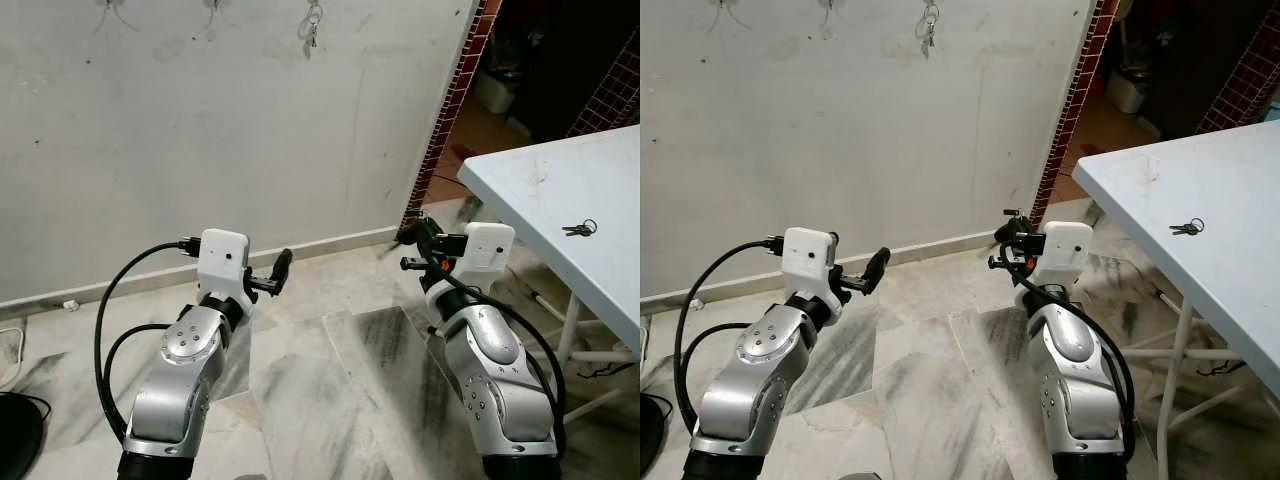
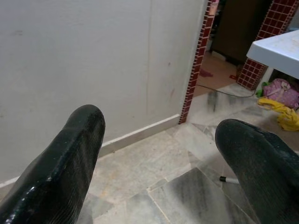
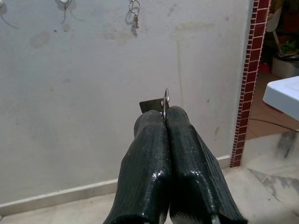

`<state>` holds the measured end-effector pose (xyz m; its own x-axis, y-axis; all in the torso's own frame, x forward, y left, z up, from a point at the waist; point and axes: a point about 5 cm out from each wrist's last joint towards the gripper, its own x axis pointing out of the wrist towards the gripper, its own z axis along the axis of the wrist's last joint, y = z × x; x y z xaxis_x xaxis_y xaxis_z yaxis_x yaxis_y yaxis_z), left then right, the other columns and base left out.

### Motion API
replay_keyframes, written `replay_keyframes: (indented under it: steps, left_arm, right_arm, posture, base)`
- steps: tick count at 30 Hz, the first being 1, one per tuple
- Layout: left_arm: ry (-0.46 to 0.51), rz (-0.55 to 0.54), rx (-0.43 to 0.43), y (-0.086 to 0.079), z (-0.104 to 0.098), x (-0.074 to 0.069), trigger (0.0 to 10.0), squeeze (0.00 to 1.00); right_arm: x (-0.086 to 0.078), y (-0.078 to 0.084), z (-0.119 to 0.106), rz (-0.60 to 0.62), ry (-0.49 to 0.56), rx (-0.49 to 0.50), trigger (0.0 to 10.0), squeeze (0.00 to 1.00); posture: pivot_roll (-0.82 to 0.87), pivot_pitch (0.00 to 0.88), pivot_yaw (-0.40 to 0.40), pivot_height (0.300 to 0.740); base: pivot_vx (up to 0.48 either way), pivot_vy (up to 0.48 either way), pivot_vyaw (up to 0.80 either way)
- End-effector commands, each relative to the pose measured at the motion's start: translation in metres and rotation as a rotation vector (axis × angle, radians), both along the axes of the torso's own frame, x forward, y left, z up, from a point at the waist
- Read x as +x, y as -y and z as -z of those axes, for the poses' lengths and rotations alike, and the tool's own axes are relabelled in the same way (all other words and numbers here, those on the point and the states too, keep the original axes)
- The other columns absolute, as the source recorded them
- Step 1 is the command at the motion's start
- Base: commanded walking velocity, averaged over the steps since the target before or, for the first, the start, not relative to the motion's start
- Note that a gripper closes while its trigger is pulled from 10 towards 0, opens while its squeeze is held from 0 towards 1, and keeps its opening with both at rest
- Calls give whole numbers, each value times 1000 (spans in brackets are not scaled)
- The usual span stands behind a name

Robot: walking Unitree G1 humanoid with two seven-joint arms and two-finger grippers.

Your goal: Hang keys on a hook

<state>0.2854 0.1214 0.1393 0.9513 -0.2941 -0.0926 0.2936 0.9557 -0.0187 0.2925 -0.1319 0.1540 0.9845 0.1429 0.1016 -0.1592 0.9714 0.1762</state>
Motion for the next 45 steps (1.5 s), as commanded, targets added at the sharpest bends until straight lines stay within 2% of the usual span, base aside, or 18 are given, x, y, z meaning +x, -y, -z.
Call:
replay_keyframes:
  steps: [1,21,45]
  left_arm:
    - [16,3,-6,-1,-3,-1,10000,0]
    - [-1,31,-22,3,-1,-4,10000,0]
    - [-26,17,-21,1,2,-5,10000,0]
  right_arm:
    - [1,2,-3,2,16,-3,10000,0]
    - [2,-4,-2,-29,19,-19,10000,0]
    - [4,-2,-1,-18,19,-33,10000,0]
  posture:
    - [179,64,-55,740]
    - [183,59,-57,740]
    - [184,65,-56,740]
  base:
    - [259,0,0]
    - [357,0,0]
    - [386,0,0]
